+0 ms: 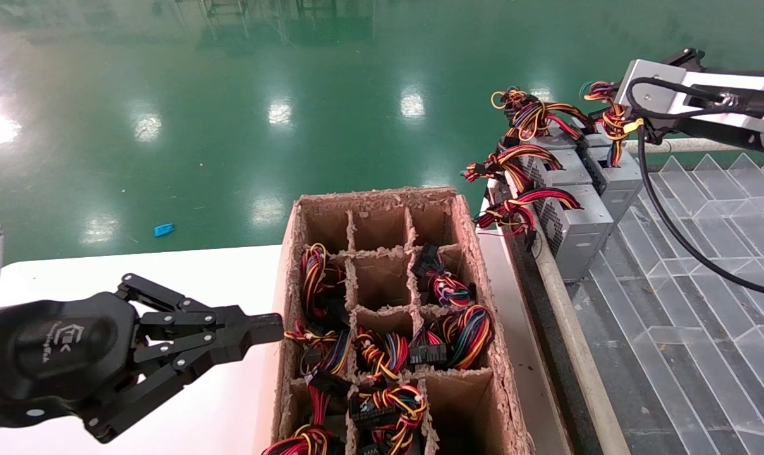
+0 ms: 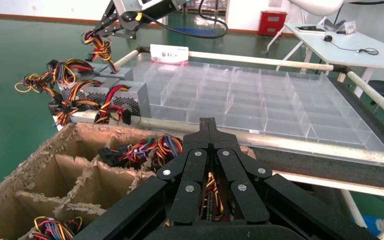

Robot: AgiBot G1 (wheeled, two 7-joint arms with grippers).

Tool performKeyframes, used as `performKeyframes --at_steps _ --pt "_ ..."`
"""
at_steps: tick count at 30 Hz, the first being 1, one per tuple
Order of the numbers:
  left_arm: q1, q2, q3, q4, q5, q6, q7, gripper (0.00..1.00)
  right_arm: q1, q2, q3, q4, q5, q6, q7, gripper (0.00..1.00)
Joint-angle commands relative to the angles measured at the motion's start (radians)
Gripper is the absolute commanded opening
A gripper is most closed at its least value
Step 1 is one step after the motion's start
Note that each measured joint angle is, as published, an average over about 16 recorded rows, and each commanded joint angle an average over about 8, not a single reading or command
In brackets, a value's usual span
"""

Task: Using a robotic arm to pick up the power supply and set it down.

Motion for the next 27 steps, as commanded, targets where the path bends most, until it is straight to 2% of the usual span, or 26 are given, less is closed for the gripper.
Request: performKeyframes --at_steps 1,2,3,4,17,27 --pt "0.0 0.0 0.0 0.0 0.0 0.0 0.0 0.0 0.002 0.0 0.002 -0.006 0.013 -0.009 -0.006 0.79" --pt "0.0 0.0 0.0 0.0 0.0 0.0 0.0 0.0 0.004 0.0 0.003 -0.012 0.02 -0.01 -0.014 0.92" --pt "0.0 0.0 0.0 0.0 0.0 0.0 0.0 0.0 0.006 0.0 0.005 -0.017 0.027 -0.012 -0.023 0.99" --pt "0.0 0.0 0.0 0.0 0.0 0.0 0.0 0.0 0.009 -0.001 0.007 -0.023 0.033 -0.014 -0.032 1.0" --pt "0.0 0.0 0.0 0.0 0.0 0.0 0.0 0.0 0.049 -0.002 0.033 -0.072 0.135 -0.08 -0.139 1.0" --pt "0.0 0.0 0.0 0.0 0.0 0.0 0.0 0.0 0.062 0.041 0.104 -0.029 0.353 -0.232 -0.218 1.0"
